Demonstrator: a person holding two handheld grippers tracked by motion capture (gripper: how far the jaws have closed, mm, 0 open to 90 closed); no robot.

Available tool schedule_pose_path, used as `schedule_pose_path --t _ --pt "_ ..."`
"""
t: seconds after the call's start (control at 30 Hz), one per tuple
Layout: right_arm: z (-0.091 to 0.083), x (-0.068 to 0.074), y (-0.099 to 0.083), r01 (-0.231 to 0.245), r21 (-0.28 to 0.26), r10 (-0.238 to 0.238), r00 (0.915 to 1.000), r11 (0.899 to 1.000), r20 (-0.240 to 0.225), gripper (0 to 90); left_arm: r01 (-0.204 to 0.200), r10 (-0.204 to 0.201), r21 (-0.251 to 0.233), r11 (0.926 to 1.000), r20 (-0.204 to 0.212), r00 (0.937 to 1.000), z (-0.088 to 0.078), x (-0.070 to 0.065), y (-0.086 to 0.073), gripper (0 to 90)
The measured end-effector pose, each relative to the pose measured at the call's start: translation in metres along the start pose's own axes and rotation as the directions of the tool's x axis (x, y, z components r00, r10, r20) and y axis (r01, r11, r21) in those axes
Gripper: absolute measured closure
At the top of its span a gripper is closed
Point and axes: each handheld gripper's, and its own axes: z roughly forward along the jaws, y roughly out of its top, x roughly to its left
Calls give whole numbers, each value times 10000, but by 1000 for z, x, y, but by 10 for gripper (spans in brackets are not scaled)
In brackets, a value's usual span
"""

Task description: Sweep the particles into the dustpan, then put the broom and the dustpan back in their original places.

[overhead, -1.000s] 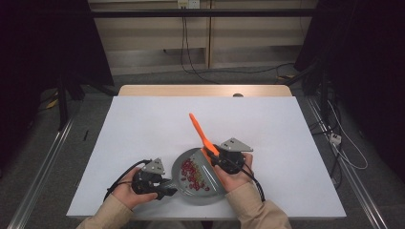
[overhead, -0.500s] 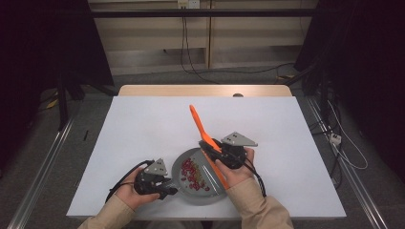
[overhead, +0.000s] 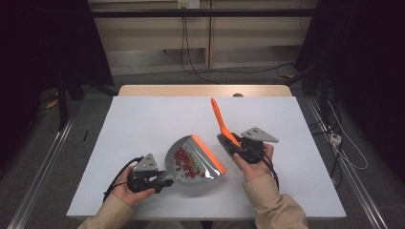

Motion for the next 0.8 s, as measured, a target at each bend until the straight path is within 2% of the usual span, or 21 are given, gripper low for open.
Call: schedule_pose_path --t 0.23,0.57,0.7,0.8 --pt "0 -8 -1 21 52 -22 9998 10000 173 706 301 -311 -235 9993 -433 9986 -8 7 0 632" --pt "-1 -19 -3 -383 58 382 9992 9993 126 706 648 -676 -344 9973 -861 9940 -15 16 3 632" --pt "-1 -23 -3 -482 164 480 9988 9987 124 705 777 -816 -389 9962 -1098 9906 -19 21 3 632" --pt "-1 -26 -3 -496 167 493 9987 9986 139 706 938 -993 -448 9946 -1413 9850 -22 26 3 632"
